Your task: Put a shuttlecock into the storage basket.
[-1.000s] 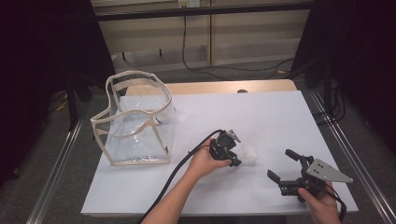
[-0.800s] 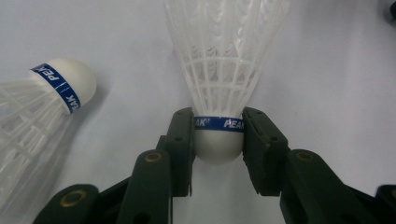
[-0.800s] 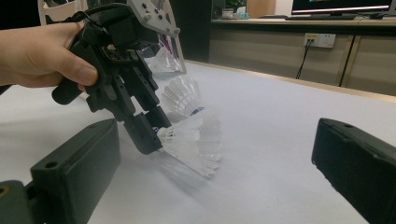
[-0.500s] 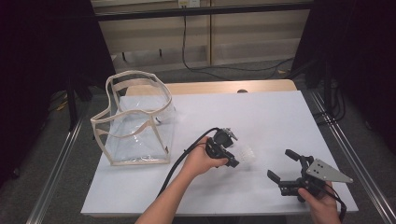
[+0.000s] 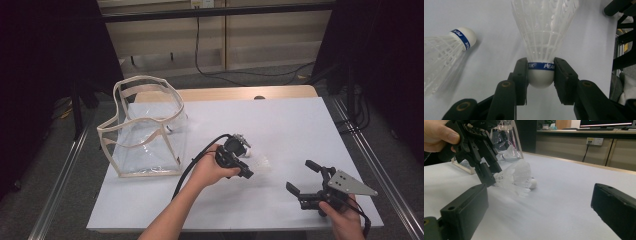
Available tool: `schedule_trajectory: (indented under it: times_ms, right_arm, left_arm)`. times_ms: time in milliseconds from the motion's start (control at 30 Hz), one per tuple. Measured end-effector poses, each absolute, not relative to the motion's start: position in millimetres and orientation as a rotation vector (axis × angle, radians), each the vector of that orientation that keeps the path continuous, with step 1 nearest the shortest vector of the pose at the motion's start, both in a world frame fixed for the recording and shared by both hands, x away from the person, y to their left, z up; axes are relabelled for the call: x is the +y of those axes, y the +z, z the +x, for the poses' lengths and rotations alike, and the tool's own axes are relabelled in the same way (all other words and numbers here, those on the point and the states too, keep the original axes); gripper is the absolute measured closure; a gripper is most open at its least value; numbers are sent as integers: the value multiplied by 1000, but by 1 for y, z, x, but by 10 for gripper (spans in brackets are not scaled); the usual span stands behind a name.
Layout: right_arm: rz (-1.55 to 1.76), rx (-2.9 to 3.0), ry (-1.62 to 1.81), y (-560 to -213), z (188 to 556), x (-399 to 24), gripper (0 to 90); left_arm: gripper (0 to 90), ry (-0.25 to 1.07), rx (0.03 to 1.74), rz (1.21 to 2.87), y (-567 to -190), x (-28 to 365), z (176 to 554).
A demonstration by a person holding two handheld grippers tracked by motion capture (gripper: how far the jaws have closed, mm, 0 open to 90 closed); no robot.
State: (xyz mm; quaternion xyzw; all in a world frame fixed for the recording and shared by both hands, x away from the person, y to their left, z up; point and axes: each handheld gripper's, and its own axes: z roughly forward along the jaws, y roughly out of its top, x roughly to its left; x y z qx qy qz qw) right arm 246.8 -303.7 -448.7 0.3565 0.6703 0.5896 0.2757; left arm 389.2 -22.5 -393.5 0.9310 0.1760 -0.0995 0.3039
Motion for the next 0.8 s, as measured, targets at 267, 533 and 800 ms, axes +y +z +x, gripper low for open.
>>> schedule_trajectory:
  times_ms: [267,533,800]
  right_arm:
    - [958,1801,1580,-448,246,-304,7]
    - [957,1804,1580,-448,247,-304,7]
    - [957,1802,1578,-448,246,-304,7]
  left_arm:
    - [654,-285,452,2469,-388,-19,389]
    - [654,-293,451,2482,-380,-14,391]
    - [654,-298,461,2476,-373,-7,392]
